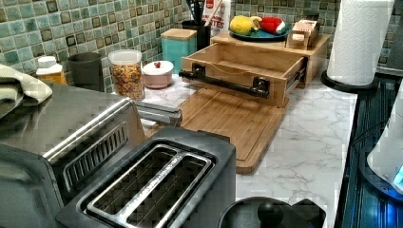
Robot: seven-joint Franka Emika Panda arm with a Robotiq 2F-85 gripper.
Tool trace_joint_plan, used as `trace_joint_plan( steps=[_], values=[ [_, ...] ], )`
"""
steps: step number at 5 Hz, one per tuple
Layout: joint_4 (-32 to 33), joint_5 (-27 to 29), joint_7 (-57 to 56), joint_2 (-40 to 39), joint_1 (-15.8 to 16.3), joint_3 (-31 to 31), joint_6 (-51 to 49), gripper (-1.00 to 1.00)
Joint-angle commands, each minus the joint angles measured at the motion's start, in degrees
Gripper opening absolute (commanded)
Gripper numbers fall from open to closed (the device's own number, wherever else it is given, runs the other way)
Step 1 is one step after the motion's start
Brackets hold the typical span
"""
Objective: Close the drawer.
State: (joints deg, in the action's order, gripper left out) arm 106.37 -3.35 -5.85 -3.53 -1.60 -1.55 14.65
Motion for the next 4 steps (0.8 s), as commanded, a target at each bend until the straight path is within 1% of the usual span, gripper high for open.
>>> trace_joint_plan(
  steps=[1,2,3,4],
  values=[
    [0.02,-0.18,0.00,-0.46,-0.07,0.04,0.00,-1.00],
    [5.52,2.79,-7.61,1.50,-0.50,-0.01,3.88,-1.00],
    [11.11,3.14,-11.22,3.91,-0.04,0.80,6.97,-1.00],
    [16.63,2.49,-15.41,5.55,-5.12,7.35,12.67,-1.00]
  ],
)
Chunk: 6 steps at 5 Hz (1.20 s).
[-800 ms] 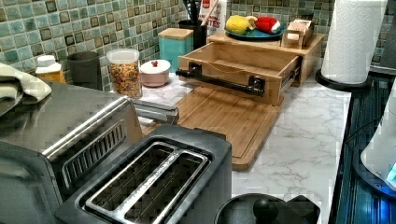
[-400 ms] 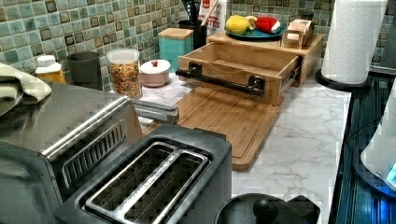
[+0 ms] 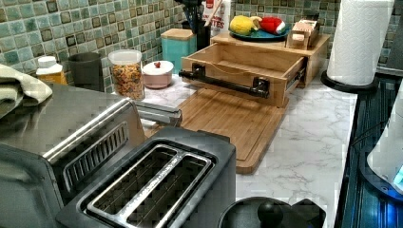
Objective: Close the drawer.
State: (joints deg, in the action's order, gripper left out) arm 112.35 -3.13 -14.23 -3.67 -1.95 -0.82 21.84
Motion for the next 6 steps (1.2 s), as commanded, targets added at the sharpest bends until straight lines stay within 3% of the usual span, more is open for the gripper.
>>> trace_joint_plan(
  steps=[1,2,3,6],
  values=[
    [14.52,0.10,-8.41,5.87,-1.51,3.75,9.91,-1.00],
    [18.50,-2.01,-12.20,4.42,-5.60,6.07,18.28,-1.00],
    [19.24,-6.26,-11.85,2.08,-4.46,4.06,21.56,-1.00],
    [20.24,-10.14,-8.83,-1.47,-5.09,3.55,28.83,-1.00]
  ],
)
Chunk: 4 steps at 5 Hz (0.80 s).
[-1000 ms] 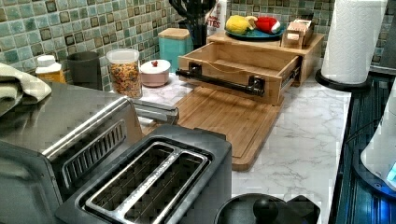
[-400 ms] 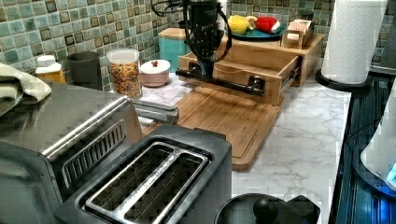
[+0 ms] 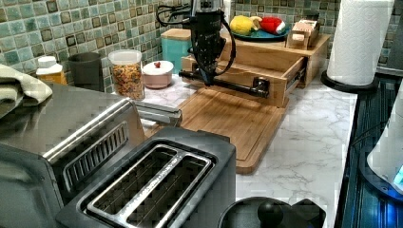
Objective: Close the drawer.
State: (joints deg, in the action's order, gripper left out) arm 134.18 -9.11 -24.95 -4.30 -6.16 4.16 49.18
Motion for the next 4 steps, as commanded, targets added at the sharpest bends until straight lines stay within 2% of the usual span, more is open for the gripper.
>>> trace_joint_plan(
  steps=[1,3,4],
  values=[
    [-2.73,-3.28,-2.23,-3.56,-1.74,-1.65,3.39,-1.00],
    [-3.04,-3.84,-2.59,-6.45,-2.32,-2.76,5.08,-1.00],
    [-4.33,-7.88,1.19,-6.02,-1.28,-3.71,1.81,-1.00]
  ],
)
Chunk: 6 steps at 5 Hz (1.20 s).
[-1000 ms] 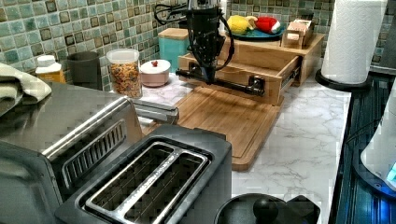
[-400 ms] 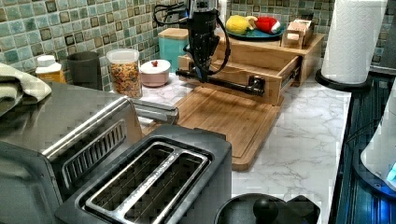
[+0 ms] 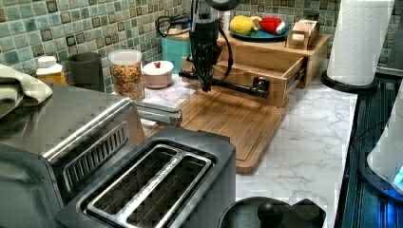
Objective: Close the drawer.
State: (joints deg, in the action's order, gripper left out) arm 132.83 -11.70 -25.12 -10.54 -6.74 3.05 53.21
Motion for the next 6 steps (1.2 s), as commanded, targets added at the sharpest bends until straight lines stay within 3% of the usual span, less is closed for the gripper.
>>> trace_joint_plan(
  steps=[1,2,4,6],
  values=[
    [0.17,-14.25,9.73,3.33,0.60,-3.78,-0.22,-1.00],
    [-0.89,-14.37,9.45,3.87,-0.29,-2.87,-2.51,-1.00],
    [-1.57,-13.11,1.66,0.55,-3.30,-4.65,5.04,-1.00],
    [-5.45,-14.63,-3.95,2.05,-6.06,-7.12,-5.61,-1.00]
  ],
)
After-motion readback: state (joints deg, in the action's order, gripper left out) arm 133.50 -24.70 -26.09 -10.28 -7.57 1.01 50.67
